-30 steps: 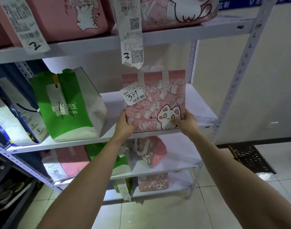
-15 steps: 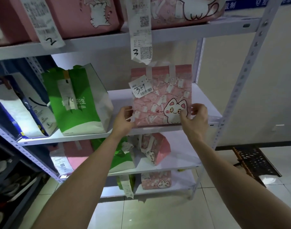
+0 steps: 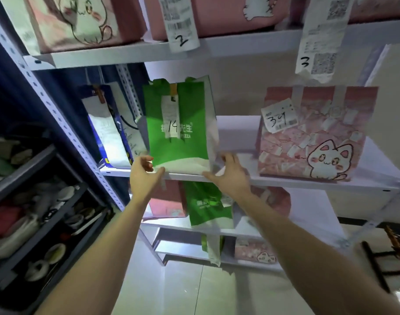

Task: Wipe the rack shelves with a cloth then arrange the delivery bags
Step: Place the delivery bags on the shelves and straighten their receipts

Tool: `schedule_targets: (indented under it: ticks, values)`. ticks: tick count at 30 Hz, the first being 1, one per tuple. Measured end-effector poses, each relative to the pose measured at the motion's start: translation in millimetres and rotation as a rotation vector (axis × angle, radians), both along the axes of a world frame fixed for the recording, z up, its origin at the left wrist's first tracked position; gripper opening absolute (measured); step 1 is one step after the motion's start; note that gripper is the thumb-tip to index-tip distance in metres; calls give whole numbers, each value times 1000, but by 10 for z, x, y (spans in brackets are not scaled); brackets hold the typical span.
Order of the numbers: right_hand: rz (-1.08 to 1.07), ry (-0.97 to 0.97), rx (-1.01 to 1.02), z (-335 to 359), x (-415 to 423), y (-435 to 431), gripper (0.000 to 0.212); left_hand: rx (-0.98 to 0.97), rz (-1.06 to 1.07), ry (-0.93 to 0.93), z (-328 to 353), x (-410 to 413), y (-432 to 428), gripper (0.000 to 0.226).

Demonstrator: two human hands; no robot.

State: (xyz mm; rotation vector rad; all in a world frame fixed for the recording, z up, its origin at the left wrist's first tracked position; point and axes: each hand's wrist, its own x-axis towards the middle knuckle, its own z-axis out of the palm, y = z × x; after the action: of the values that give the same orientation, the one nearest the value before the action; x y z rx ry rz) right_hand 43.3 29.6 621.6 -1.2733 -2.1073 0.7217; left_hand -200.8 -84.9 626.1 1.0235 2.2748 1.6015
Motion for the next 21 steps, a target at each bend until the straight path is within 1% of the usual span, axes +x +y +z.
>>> schedule_targets:
  ticks: [2,4,5,6,7,9,12,15,19,21]
  values:
    - [-6,-71,-36,-12,-238,14,98,-66,-49,-28,-24,-232,25,61]
    - [-17,-68,-76,-17,-444,32,110,-128,-148,-68,-29,-419,92,81]
    - [-34,-56,-96,-19,-519,49,109,-151,-198,-75,-34,-489,134,87]
    - [-59,-51,-110,-27,-578,63,103,-170,-250,-74,-44,-544,178,91]
    - [-87,-56,-115,-45,-617,75,95,-181,-304,-72,-59,-578,215,92]
    - [-131,-73,-101,-79,-649,58,78,-186,-408,-69,-92,-592,268,86]
    - [-160,-39,-106,-82,-589,19,63,-165,-464,-41,-116,-543,327,74]
    - [-195,-26,-123,-61,-489,3,62,-138,-518,-30,-126,-479,325,67]
    - [-235,-38,-153,-44,-393,3,65,-137,-570,-31,-152,-425,324,73]
    - [-235,-38,-158,-12,-375,0,68,-122,-567,-51,-150,-431,312,70]
